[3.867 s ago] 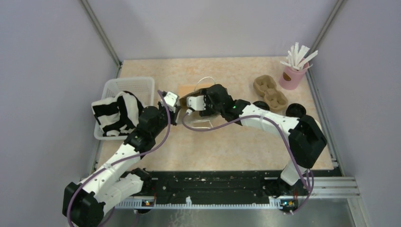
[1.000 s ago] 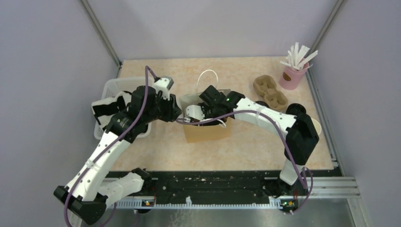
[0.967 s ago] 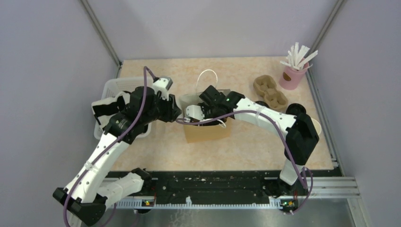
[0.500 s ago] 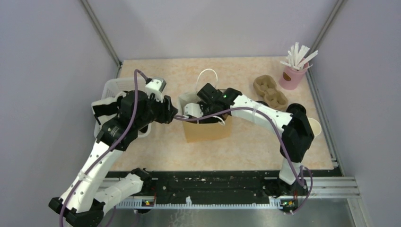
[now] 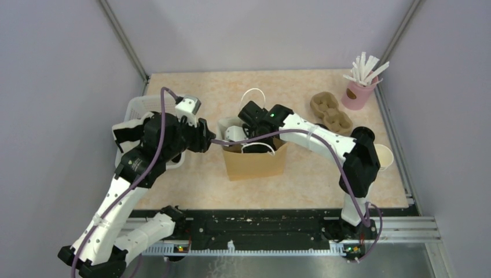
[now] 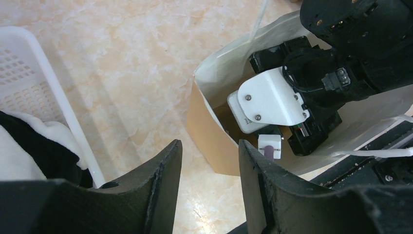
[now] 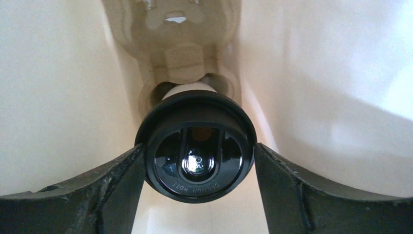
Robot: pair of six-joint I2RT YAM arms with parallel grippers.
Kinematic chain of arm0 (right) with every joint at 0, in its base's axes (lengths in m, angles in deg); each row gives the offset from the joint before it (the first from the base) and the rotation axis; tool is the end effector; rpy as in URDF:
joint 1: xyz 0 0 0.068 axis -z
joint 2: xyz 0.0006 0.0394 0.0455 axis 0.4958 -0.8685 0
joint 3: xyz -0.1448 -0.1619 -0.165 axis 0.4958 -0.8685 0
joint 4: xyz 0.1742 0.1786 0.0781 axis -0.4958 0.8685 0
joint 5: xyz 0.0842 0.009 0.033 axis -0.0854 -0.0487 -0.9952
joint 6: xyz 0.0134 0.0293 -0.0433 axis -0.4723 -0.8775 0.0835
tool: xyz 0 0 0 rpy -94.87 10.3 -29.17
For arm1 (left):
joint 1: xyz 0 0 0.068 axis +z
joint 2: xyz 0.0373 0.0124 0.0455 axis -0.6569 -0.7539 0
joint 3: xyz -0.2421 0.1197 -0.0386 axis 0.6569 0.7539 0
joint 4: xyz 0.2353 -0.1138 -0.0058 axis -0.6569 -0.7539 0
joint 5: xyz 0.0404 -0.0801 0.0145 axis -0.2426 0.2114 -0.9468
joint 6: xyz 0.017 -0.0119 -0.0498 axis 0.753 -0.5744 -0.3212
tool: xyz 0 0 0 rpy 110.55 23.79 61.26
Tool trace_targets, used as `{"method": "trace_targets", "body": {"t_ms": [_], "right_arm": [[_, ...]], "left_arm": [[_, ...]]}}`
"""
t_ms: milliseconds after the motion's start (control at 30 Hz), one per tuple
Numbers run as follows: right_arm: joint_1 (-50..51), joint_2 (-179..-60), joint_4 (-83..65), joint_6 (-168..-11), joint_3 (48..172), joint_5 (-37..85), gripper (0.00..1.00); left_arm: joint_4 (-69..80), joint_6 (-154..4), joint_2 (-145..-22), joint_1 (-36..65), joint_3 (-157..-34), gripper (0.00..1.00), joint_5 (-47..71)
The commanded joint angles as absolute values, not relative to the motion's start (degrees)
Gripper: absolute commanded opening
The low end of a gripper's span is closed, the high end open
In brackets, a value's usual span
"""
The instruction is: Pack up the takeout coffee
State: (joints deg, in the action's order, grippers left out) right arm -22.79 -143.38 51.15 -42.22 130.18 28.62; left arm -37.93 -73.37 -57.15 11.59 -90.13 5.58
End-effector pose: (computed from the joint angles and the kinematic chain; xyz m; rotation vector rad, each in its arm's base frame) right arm 0.2272 0.2993 0.2871 -2.0378 1.9166 0.1306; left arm 0.1394 -0.0803 0.4002 0.3680 1.9823 -0.4761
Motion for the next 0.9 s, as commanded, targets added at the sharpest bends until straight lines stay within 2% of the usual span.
{"method": "trace_targets", "body": {"t_ms": [0, 367, 567, 700, 733, 867], "right_arm": [[-23.7, -139.6, 52.2, -44.4, 133.6, 29.6, 0.81], [-24.0, -136.0, 52.1, -47.2, 134.4, 31.5, 0.99], [-24.2, -134.9, 51.9, -49.1, 134.7, 31.6, 0.99], [-24.2, -135.1, 51.6, -49.2, 133.0, 31.6, 0.99], [-24.2, -135.0, 51.3, -49.6, 133.1, 31.6, 0.99], [-24.2, -135.1, 50.4, -51.3, 134.8, 31.6, 0.99]], "left_arm": [[-36.7, -72.3, -56.4, 11.6, -90.7, 0.53, 5.9], [-35.9, -73.5, -56.9, 11.5, -90.8, 0.53, 8.1], [-34.8, -75.0, -57.3, 11.5, -90.3, 0.54, 11.6], [-32.3, -78.0, -58.2, 11.6, -90.4, 0.60, 14.8], [-31.9, -78.5, -58.9, 11.5, -90.1, 0.59, 15.8], [-33.1, -78.6, -62.2, 11.6, -90.0, 0.43, 16.5]]}}
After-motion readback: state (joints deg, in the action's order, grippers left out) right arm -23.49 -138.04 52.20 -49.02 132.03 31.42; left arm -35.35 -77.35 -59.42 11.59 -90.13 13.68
